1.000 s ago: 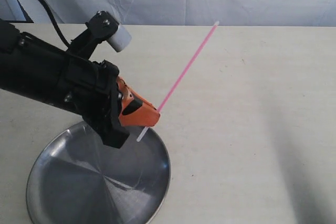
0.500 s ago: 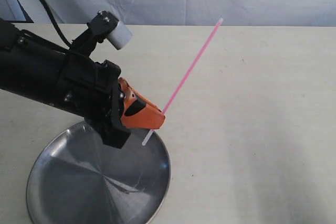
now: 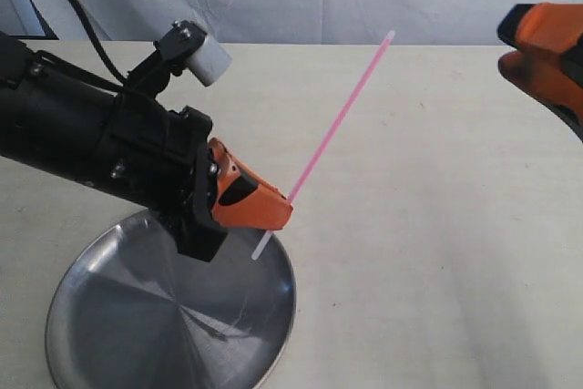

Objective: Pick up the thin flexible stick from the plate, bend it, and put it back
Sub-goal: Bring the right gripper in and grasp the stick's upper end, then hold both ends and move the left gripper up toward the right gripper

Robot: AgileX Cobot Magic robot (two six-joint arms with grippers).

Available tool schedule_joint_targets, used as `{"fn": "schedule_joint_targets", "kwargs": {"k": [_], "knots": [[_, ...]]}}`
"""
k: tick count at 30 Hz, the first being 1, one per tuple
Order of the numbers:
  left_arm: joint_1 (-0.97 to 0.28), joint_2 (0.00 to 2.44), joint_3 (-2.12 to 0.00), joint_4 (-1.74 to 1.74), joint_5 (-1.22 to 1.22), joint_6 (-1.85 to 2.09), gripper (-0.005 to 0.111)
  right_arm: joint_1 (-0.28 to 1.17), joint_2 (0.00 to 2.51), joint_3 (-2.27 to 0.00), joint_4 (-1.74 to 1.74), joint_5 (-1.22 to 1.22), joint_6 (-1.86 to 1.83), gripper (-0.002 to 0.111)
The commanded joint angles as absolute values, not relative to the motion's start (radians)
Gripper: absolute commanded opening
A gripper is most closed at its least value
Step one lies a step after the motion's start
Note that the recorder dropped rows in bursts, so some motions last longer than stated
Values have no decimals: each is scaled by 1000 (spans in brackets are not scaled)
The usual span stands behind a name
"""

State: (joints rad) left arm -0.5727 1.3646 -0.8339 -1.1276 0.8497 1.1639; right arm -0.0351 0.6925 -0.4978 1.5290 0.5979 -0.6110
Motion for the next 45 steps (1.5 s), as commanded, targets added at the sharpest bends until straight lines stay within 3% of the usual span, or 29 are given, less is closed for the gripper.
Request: {"fn": "schedule_joint_targets", "kwargs": {"k": [1,12,17,35,38,42,45], "knots": [[-580,1356,-839,-1166,873,1169,0,-39,799,-544,1594,679,-715,53],[-580,1356,-839,-1195,886,1171,0,-39,961,-546,1736,814,-912,53],[-580,1356,-839,-1239,886,1194,0,26,984,-546,1744,812,-995,53],[-580,1356,-839,-1239,920,1198,0,242,1083,-648,1744,611,-1023,52],[-580,1356,-839,-1239,920,1212,0,256,1109,-653,1744,614,-1025,39],[-580,1356,-839,-1239,921,1212,0,269,1131,-654,1744,610,-1025,2],[-580,1356,-839,-1241,921,1212,0,269,1133,-654,1744,599,-1025,0]]}}
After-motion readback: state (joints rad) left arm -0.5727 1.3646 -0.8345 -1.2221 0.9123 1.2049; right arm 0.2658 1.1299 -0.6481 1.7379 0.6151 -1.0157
